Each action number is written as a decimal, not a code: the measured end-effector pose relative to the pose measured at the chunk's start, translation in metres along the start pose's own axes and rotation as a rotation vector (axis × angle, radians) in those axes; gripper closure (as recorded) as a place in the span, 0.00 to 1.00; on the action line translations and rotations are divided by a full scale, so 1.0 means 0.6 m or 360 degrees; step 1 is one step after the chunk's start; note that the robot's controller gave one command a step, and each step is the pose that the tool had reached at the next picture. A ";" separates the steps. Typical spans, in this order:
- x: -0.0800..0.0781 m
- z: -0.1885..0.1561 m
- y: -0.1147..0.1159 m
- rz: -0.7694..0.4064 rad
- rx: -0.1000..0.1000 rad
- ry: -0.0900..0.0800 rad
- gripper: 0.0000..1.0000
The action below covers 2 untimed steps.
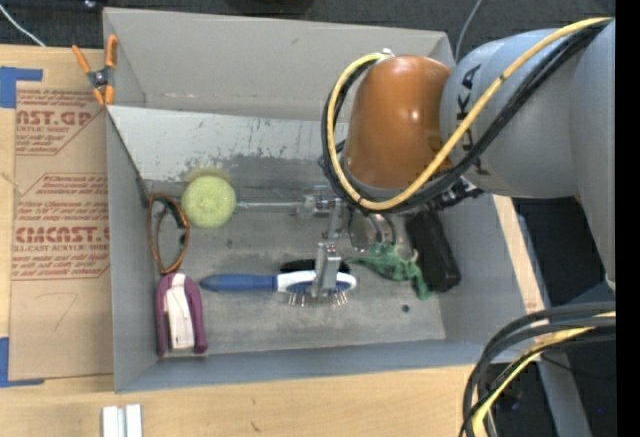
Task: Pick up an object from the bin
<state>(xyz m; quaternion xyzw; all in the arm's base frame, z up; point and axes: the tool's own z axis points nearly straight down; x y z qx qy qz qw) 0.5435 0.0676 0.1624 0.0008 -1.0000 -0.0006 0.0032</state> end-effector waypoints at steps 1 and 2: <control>-0.003 -0.007 -0.001 0.0002 -0.0001 -0.0012 0.00; -0.003 0.103 0.049 0.0012 -0.0003 -0.0003 0.00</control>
Offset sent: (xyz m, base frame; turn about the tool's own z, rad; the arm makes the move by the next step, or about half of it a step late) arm 0.0008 0.0283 -0.0618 0.0086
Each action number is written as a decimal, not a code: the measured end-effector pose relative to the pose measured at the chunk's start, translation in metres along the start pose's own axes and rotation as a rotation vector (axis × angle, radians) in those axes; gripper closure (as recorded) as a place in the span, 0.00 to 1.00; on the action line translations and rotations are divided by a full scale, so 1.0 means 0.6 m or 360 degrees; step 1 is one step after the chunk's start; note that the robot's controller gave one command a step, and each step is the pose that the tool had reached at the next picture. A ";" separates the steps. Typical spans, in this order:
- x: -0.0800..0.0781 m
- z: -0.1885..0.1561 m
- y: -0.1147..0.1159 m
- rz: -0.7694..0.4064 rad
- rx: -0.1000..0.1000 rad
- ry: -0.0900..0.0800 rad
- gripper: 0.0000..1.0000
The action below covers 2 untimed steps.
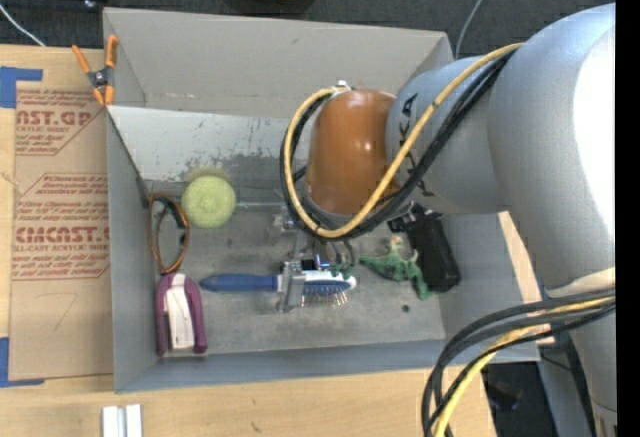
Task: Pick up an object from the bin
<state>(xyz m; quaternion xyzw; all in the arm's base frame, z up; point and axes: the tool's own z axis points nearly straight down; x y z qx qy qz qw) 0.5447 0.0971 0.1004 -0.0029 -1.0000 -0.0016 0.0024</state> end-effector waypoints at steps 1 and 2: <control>0.041 0.053 -0.056 0.0091 0.0001 -0.0008 0.00; 0.036 -0.077 -0.022 0.0044 0.0002 0.0000 0.00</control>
Offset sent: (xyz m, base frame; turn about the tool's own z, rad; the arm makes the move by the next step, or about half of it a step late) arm -0.0155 0.0148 0.1598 -0.0118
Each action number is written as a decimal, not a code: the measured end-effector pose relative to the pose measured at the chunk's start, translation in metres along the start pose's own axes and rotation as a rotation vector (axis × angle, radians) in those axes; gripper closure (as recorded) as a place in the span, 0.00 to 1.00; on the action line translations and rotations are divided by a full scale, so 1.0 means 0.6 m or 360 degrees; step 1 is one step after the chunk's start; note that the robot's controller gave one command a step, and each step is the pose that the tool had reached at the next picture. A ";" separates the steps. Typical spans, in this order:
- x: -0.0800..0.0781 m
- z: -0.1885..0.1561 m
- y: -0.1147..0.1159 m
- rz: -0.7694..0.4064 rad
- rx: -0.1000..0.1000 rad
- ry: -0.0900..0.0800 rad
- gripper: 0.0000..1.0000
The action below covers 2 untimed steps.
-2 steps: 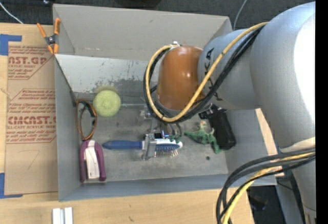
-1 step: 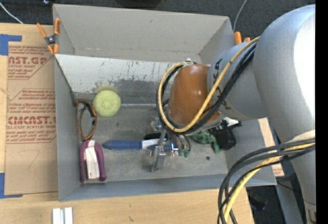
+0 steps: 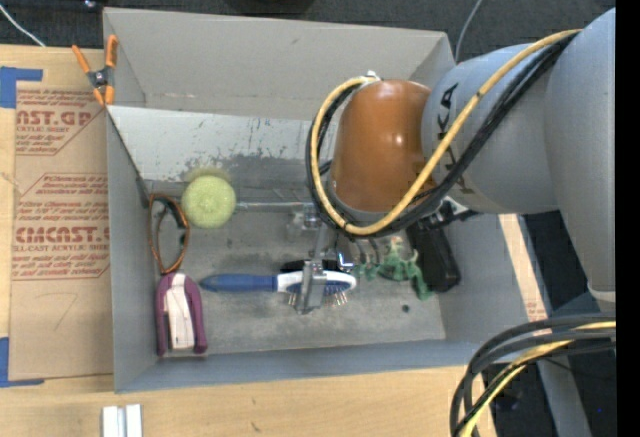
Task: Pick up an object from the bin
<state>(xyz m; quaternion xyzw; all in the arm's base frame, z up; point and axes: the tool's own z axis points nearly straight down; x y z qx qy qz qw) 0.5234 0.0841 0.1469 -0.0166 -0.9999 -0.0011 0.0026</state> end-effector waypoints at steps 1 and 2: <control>-0.059 0.046 0.017 -0.0021 -0.0004 -0.0024 0.00; -0.061 0.080 0.017 -0.0019 -0.0001 -0.0010 0.00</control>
Offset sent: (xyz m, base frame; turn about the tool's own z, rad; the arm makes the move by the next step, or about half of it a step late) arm 0.0274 0.0031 0.0909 0.0704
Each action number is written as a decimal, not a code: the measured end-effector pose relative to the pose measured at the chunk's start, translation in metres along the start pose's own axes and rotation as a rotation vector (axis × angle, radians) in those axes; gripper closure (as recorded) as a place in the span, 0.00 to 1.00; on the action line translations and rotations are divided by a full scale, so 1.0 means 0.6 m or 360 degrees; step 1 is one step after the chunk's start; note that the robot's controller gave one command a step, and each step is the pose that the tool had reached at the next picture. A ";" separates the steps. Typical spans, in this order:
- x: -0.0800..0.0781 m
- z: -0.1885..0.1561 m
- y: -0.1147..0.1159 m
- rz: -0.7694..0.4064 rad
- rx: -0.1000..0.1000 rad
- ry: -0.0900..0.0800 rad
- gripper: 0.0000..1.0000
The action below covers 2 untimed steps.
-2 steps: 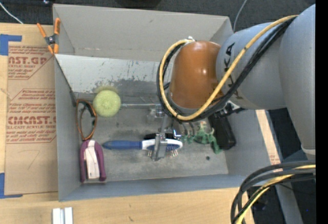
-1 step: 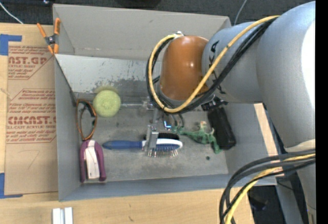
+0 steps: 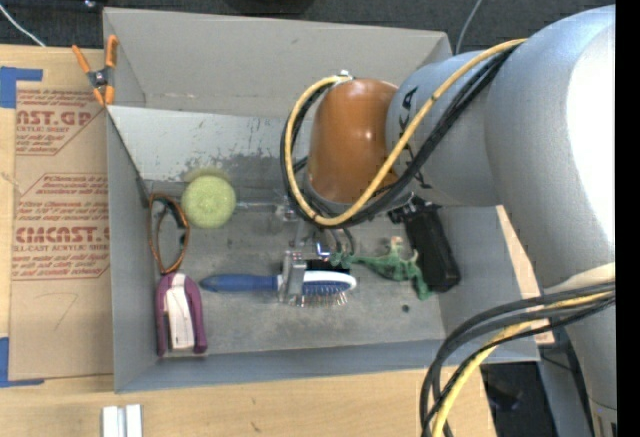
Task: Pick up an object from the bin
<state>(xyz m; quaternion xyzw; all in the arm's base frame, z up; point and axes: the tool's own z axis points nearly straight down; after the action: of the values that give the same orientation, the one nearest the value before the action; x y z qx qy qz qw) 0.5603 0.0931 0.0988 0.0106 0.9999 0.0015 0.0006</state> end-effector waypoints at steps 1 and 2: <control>0.034 0.048 -0.014 0.0383 -0.0007 -0.0015 1.00; 0.034 0.048 -0.014 0.0383 -0.0007 -0.0015 1.00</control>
Offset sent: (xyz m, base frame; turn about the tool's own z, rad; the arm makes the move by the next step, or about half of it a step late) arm 0.0000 0.0000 0.0000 0.0000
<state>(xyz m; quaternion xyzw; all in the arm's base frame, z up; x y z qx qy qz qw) 0.5401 0.0852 0.0700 0.1306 0.9914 0.0038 0.0052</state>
